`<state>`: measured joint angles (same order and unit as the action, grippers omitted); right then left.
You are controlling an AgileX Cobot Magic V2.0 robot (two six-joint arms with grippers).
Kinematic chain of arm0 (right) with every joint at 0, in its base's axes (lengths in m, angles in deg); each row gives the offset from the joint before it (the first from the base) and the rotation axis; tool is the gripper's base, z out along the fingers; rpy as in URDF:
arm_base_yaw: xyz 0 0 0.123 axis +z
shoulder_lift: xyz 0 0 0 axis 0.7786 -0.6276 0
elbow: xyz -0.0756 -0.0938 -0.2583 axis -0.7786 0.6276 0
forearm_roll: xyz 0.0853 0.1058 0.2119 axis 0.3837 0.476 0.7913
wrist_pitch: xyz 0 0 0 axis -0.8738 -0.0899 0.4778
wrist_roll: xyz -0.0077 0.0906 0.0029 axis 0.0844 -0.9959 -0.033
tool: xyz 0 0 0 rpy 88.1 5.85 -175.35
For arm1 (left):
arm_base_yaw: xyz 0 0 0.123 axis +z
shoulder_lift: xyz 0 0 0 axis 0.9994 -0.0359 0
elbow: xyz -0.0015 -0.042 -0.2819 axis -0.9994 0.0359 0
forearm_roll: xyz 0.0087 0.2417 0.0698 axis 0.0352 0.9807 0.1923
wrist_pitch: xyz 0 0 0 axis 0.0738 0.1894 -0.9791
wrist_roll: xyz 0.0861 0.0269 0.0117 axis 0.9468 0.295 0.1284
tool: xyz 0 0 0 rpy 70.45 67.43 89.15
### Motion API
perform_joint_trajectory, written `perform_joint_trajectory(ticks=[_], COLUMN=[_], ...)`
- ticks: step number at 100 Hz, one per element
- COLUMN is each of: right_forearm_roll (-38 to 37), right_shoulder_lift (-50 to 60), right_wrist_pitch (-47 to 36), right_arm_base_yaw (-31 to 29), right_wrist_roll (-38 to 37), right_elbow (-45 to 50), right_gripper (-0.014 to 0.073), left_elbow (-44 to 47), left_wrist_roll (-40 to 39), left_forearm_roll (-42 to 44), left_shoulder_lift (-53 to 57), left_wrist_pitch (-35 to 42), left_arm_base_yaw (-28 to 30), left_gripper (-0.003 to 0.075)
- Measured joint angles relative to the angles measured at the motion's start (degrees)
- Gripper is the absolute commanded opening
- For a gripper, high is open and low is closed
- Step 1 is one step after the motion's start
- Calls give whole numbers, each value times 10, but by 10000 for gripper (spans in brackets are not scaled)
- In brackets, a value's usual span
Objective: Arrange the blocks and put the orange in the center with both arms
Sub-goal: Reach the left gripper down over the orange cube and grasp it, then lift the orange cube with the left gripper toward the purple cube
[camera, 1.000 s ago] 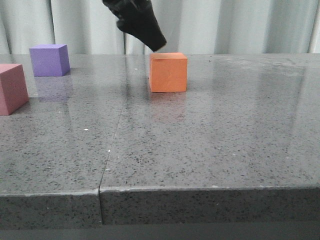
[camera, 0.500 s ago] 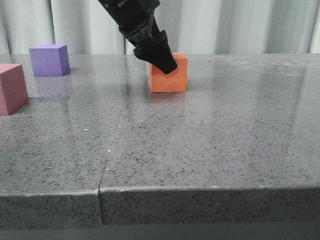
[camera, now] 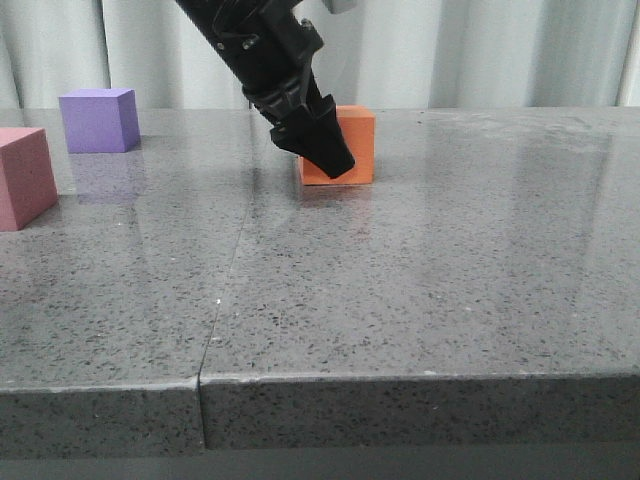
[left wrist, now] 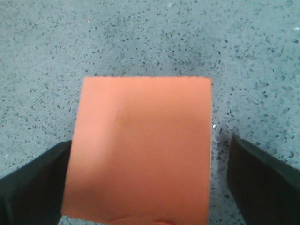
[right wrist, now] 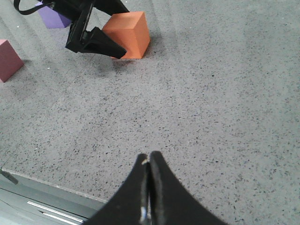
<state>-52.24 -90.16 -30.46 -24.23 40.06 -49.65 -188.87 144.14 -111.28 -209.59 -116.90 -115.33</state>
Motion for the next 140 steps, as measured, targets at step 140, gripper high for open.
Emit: perform_joint_trajectory(ticks=[140], right_forearm_roll=[0], right_shoulder_lift=[0], right_wrist_pitch=[0], right_arm_base_yaw=[0], right_wrist_roll=[0], right_elbow=[0], right_gripper=[-68], left_elbow=[0], left_wrist_roll=[-722], left_forearm_roll=[418], left_shoulder_lift=[141], left_wrist_pitch=[-78], left_arm_base_yaw=[2], left_gripper=[347])
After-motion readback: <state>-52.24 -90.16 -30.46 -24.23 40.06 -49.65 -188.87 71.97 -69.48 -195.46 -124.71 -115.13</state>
